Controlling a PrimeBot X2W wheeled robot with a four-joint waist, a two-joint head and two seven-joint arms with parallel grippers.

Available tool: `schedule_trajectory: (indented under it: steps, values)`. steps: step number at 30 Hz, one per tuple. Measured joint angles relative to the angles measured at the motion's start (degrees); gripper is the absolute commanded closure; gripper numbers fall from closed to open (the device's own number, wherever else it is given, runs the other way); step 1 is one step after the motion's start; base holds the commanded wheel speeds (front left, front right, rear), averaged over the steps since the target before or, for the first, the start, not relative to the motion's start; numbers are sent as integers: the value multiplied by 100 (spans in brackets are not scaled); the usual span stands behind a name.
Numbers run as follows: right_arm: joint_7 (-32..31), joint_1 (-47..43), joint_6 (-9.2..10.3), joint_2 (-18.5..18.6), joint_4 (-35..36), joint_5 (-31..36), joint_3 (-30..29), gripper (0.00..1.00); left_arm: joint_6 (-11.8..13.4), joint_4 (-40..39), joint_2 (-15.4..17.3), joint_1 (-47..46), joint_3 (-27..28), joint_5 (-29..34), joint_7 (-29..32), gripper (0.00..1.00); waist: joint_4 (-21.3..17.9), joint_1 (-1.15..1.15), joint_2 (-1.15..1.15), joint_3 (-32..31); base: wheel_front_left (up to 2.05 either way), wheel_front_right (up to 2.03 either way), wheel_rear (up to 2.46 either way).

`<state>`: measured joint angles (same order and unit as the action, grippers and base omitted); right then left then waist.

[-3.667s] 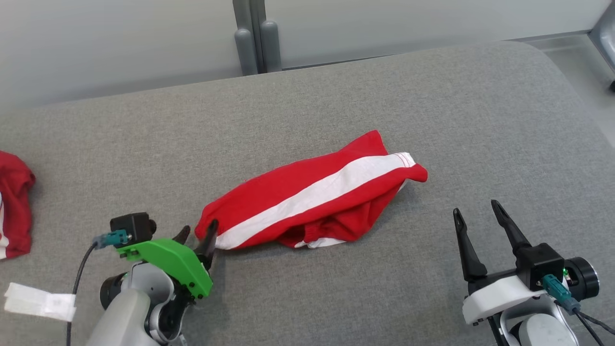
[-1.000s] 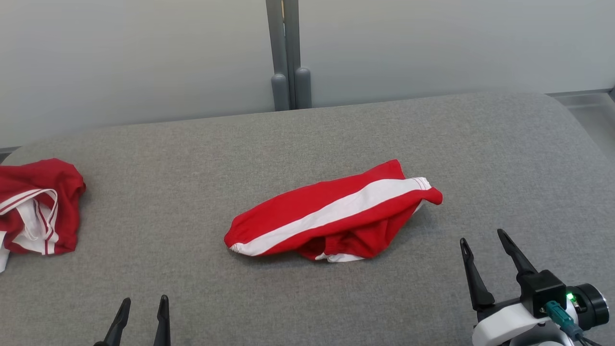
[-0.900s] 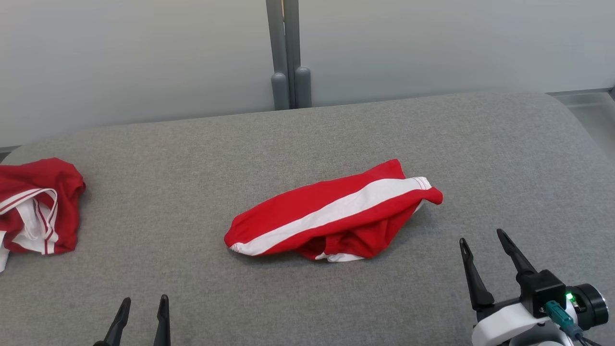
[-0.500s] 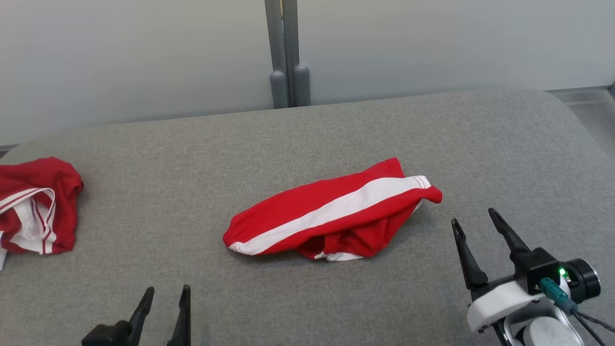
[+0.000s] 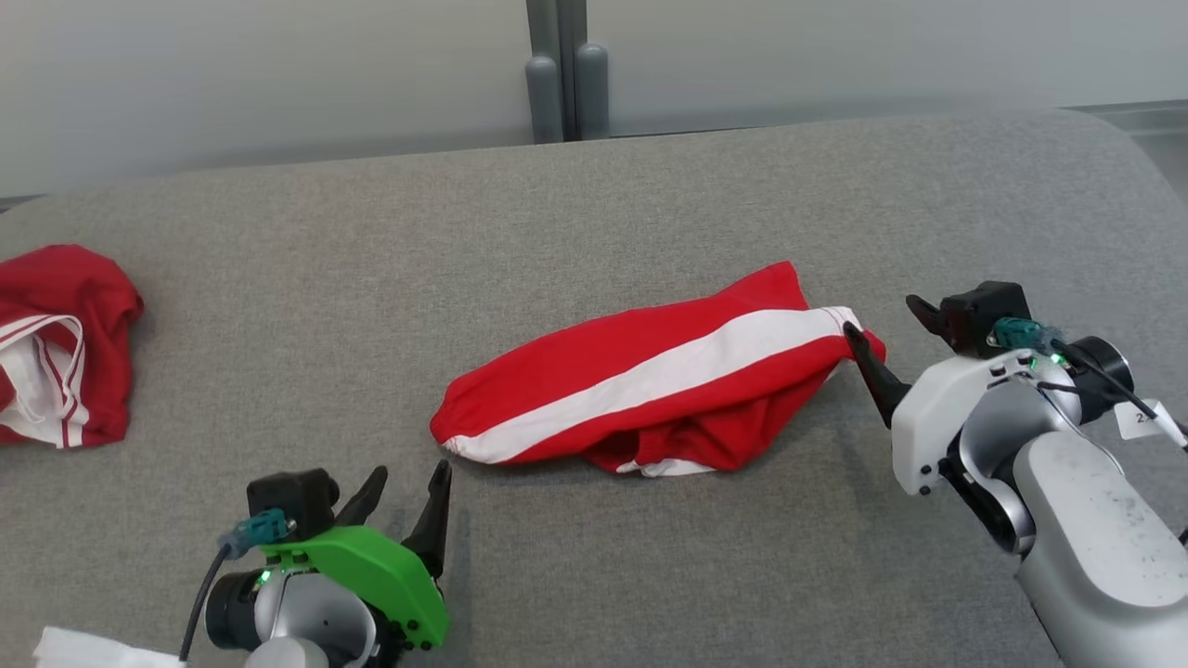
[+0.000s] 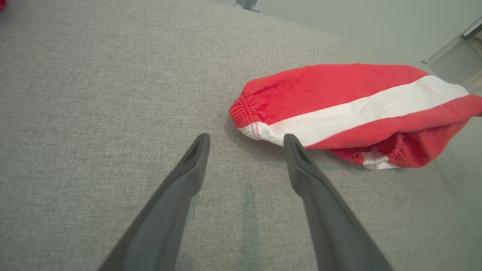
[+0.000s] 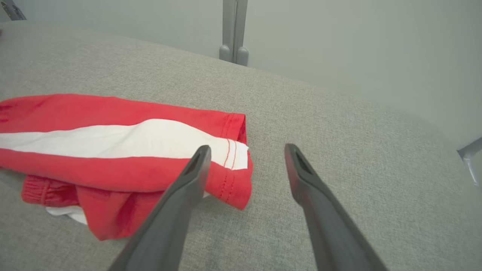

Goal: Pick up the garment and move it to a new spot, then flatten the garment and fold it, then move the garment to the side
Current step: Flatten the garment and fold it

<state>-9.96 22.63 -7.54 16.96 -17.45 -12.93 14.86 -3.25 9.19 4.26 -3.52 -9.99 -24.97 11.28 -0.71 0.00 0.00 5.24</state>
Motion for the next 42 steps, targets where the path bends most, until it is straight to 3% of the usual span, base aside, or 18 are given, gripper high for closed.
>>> schedule_trajectory:
  steps: [7,13,34,35,36,37,40,42]
  values:
    - [-87,444,1,81,-563,-413,247,0,27,363,-44,-532,-201,-70,257,0,196,0,0,208,0,0,0]
    - [-111,629,1,102,-860,-673,328,0,-74,593,-108,-812,-383,-578,538,0,318,0,0,327,0,0,0]
    - [-80,823,1,65,-1278,-1371,649,0,-137,1336,-133,-1273,-684,-1076,402,0,261,0,0,459,0,0,0]
    - [-80,823,1,67,-1280,-1383,667,4,-148,1352,-133,-1277,-690,-1081,401,0,255,0,0,461,0,0,0]
    - [-89,822,1,66,-1293,-1429,676,19,-156,1372,-134,-1287,-699,-1095,401,0,252,0,0,465,0,0,0]
    - [-89,822,1,69,-1304,-1480,691,44,-174,1403,-134,-1307,-714,-1122,394,0,245,0,0,472,0,0,0]
    - [-104,822,1,78,-1315,-1534,722,62,-181,1437,-134,-1362,-736,-1133,381,0,236,0,0,493,0,0,0]
    - [-104,822,1,79,-1321,-1560,723,66,-187,1445,-135,-1372,-745,-1146,378,0,232,0,0,497,0,0,0]
